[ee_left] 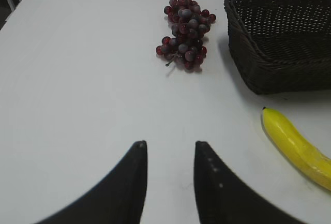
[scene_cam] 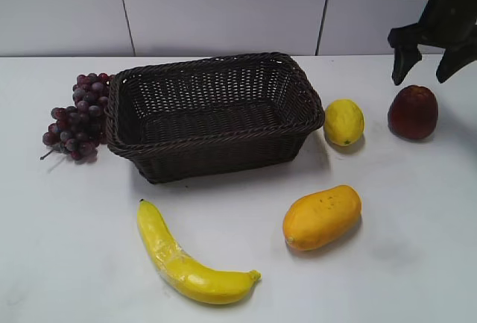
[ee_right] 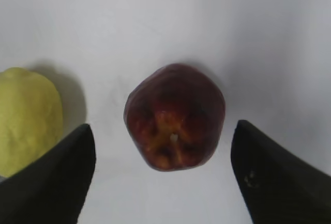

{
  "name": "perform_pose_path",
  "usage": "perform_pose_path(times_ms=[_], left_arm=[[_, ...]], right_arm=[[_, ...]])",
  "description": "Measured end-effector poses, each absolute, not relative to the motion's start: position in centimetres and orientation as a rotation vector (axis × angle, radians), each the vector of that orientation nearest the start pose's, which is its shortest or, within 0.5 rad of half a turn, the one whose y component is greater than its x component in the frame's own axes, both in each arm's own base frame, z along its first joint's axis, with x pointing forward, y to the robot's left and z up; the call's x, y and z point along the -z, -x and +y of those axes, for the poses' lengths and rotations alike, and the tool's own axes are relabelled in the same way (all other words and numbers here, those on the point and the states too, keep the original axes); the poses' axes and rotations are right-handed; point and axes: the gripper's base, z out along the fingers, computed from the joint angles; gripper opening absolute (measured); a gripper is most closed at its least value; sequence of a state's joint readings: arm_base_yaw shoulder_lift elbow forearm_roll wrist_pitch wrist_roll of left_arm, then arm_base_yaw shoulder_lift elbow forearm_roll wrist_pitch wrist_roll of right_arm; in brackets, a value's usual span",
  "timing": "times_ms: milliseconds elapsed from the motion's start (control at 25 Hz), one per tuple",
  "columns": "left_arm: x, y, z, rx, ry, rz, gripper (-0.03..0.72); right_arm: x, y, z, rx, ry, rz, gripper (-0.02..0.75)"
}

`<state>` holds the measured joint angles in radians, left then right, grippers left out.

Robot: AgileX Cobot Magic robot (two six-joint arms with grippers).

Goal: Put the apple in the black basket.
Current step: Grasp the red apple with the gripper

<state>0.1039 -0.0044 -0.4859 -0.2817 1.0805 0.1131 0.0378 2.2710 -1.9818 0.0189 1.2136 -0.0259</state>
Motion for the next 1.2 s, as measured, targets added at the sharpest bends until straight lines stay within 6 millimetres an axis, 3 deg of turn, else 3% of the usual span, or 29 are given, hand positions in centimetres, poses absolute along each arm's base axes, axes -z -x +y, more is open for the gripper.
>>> perform_pose_path(times_ms=[440, 560, 1000, 1200], left_arm=[[-27.4, 0.4, -2.3, 0.204, -0.024, 2.047, 0.236], [-27.4, 0.4, -2.3, 0.204, -0.024, 2.047, 0.236], [-27.4, 0.4, -2.3, 0.204, -0.024, 2.047, 0.236], [-27.4, 0.4, -2.3, 0.204, -0.024, 2.047, 0.236]], right_arm=[[-15.9, -47.9, 1.8, -0.005, 0.0, 3.063, 0.597], [-15.9, -47.9, 1.8, -0.005, 0.0, 3.063, 0.562], [-15.8, -47.9, 1.8, -0.005, 0.0, 3.064, 0.561], [-17.7, -47.8, 1.9, -0.019, -0.004, 3.024, 0.561]])
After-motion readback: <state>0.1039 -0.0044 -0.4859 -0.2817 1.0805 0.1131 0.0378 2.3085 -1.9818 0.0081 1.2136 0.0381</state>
